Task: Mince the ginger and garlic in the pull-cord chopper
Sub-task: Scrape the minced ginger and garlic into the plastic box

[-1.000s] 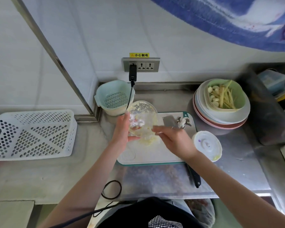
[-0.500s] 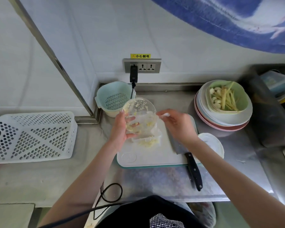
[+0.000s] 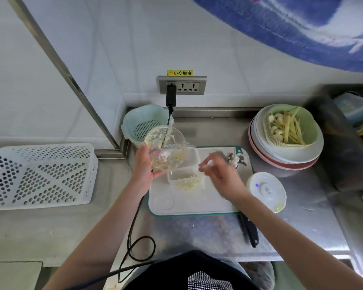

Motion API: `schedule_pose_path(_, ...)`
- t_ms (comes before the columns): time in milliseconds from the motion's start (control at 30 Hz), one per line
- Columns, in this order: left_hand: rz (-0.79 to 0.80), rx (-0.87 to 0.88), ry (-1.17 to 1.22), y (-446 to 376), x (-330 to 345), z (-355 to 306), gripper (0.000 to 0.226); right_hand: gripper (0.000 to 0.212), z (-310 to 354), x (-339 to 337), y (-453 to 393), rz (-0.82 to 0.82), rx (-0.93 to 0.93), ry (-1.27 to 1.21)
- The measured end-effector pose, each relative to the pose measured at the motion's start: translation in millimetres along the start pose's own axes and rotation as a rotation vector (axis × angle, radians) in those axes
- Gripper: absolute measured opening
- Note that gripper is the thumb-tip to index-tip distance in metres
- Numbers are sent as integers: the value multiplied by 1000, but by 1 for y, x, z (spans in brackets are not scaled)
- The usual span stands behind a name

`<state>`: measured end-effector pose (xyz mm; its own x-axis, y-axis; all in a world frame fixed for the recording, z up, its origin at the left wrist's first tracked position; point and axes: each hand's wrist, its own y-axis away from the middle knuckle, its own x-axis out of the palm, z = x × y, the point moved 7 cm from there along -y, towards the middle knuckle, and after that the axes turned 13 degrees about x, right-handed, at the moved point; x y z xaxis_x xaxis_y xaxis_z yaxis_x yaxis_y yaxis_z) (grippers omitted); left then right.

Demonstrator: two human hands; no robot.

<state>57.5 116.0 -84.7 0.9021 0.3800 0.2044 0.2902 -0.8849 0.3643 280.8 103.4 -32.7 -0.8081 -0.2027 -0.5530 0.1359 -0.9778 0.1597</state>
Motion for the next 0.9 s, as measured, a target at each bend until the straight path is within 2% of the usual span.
schedule_pose_path(133, 18, 20, -41, 0, 2, 1, 54, 34, 0, 40, 23, 206, -229, 356)
schedule_pose_path(233, 10, -66, 88, 0, 6, 7, 61, 37, -18, 53, 39, 231, -288, 492)
schedule_pose_path(333, 14, -130, 218, 2, 8, 11, 59, 43, -31, 57, 45, 218, -256, 539)
schedule_pose_path(467, 93, -127, 281, 6, 12, 12, 46, 39, -28, 54, 45, 208, -205, 458)
schedule_pose_path(567, 135, -119, 282, 6, 14, 12, 31, 23, -26, 40, 40, 143, -81, 267)
schedule_pose_path(633, 187, -87, 241, 5, 16, 12, 30, 14, -26, 31, 36, 65, -15, 147)
schedule_pose_path(767, 306, -80, 262, 9, 19, 15, 61, 10, -25, 26, 33, 71, 26, 26)
schedule_pose_path(900, 433, -31, 183, 13, 20, 20, 87, 10, -21, 20, 30, 65, -16, 113)
